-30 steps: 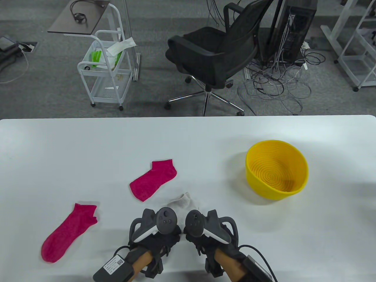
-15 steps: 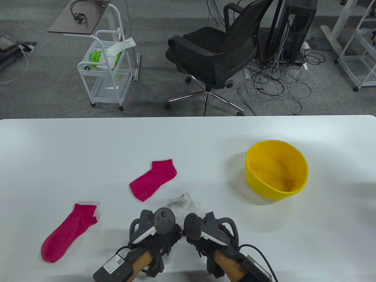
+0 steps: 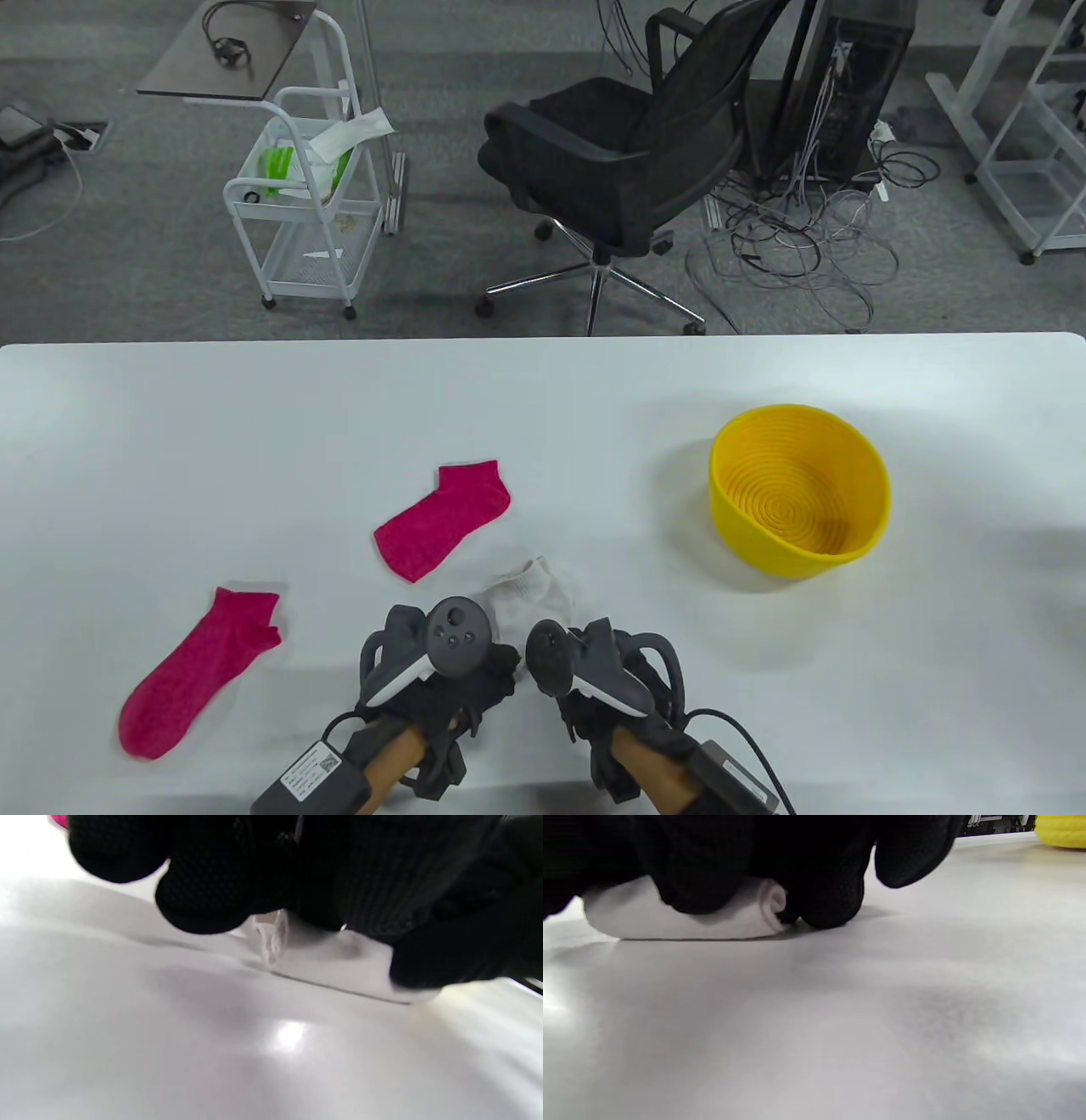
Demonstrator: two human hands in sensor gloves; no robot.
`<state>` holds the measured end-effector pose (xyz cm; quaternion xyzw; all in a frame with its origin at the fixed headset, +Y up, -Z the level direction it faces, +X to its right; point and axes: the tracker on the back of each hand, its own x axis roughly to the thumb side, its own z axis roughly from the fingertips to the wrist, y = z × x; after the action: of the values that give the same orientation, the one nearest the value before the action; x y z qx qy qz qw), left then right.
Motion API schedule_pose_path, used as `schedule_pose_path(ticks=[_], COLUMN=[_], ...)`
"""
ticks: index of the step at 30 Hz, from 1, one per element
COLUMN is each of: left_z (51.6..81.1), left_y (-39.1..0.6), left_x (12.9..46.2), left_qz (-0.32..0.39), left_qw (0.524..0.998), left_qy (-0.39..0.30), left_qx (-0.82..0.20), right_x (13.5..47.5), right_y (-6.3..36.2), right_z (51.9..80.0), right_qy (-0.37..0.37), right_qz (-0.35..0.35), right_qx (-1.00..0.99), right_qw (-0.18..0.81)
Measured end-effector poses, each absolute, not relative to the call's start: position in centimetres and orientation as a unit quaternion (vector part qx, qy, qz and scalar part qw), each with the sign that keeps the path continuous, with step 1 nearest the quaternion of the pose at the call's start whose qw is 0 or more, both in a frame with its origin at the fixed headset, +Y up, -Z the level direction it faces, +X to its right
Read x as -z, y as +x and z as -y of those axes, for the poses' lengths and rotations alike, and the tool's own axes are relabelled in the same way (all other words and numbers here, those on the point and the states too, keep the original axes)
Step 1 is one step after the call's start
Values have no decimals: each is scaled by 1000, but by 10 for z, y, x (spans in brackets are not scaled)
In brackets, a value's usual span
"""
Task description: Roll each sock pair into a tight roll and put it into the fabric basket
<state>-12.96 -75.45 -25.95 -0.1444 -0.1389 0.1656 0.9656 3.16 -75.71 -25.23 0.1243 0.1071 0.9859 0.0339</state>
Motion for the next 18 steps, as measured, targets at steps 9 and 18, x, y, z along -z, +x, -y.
schedule_pose_path(ticks=[9,18], left_z=[762,764], left_y=[-115,-121], left_x=[259,263], left_qz=[151,145], left_qw=[970,961], left_qy=[-153,-183], left_qx=[-115,-145], right_x=[254,240], right_y=[38,36], right_z=[746,729], right_qy=[130,176], right_qz=[-114,-107], right_qx=[-983,-977], right_qw=[60,54])
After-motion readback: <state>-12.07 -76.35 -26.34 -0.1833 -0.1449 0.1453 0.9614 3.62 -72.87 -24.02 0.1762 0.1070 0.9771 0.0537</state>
